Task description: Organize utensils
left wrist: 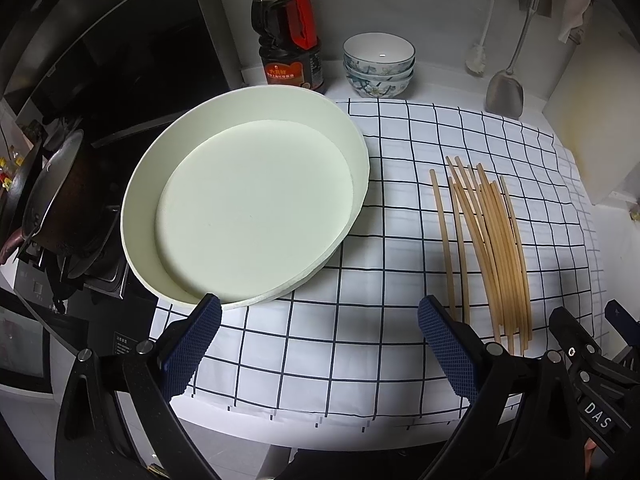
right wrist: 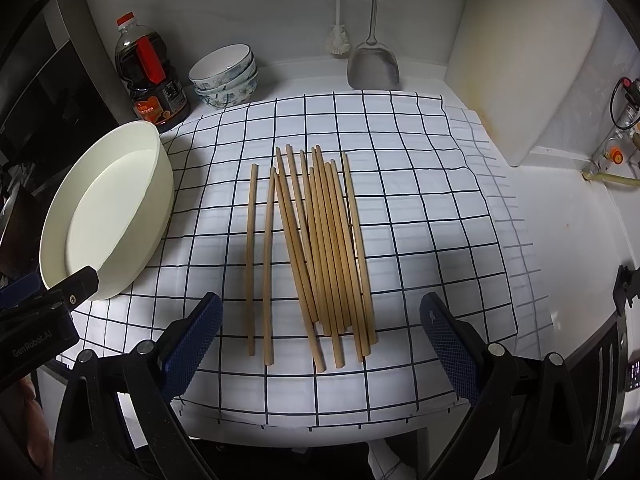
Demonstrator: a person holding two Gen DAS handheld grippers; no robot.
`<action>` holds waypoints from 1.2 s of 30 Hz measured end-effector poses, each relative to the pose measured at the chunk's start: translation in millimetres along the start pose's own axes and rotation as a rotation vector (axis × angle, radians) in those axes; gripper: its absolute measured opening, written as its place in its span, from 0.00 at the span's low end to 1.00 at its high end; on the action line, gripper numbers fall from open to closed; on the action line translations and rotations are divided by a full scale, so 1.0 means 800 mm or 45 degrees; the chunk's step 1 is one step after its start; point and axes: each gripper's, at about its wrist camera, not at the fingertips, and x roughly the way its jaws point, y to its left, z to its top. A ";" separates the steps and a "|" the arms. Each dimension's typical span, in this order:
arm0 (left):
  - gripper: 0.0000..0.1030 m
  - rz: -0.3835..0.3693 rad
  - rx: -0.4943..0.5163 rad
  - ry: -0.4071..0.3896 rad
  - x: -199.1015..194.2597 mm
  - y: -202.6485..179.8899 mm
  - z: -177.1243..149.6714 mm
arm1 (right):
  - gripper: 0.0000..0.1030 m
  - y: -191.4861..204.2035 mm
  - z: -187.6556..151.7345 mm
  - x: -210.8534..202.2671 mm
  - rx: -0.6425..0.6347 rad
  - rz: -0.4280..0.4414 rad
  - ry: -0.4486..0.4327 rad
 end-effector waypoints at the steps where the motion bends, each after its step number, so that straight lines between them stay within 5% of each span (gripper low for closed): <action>1: 0.94 0.000 0.002 0.000 0.000 -0.002 -0.001 | 0.92 0.000 0.000 0.000 0.000 0.001 0.000; 36: 0.94 -0.006 0.002 0.001 -0.003 -0.004 -0.005 | 0.92 -0.001 -0.006 -0.004 0.010 0.019 0.000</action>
